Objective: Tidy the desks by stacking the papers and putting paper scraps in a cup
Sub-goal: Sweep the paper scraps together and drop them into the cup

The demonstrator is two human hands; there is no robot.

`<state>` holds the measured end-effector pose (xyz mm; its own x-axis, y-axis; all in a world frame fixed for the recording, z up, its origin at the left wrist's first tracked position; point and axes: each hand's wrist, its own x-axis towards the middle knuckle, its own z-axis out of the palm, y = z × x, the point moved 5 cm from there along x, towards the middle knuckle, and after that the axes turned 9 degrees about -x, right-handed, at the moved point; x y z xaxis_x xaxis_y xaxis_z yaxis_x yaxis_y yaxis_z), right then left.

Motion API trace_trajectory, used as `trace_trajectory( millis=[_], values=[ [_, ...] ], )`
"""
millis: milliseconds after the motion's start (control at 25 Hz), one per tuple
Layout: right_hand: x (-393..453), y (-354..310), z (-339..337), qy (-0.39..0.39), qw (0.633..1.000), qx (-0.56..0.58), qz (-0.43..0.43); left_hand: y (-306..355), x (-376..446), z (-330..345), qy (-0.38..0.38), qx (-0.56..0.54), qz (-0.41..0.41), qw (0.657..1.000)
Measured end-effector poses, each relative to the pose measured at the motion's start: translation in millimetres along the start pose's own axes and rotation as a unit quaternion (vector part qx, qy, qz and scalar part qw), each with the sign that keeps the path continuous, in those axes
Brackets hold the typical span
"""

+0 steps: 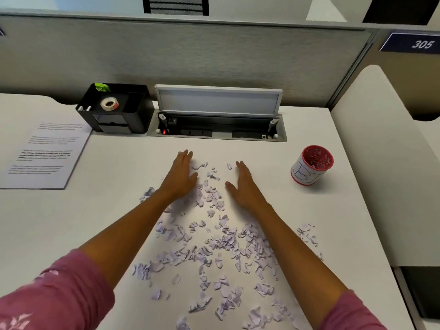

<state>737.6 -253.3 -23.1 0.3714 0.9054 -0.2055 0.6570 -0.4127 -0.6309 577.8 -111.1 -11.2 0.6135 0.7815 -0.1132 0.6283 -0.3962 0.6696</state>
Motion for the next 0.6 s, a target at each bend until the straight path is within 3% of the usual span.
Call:
trace_trajectory(
  millis=[240, 480, 600],
  values=[
    [43.6, -21.6, 18.6, -0.034, 0.993, -0.108, -0.024, -2.6, 18.2, 10.8, -0.077, 0.03, -0.005, 0.997],
    [34.3, -47.7, 40.6, -0.06, 0.981, -0.119, -0.139, 6.8, -0.4, 17.9, -0.105, -0.06, 0.018, 0.993],
    [16.8, -46.1, 38.2, -0.033, 0.979, -0.113, -0.167, 10.4, -21.3, 19.6, -0.118, -0.012, 0.056, 0.991]
  ],
)
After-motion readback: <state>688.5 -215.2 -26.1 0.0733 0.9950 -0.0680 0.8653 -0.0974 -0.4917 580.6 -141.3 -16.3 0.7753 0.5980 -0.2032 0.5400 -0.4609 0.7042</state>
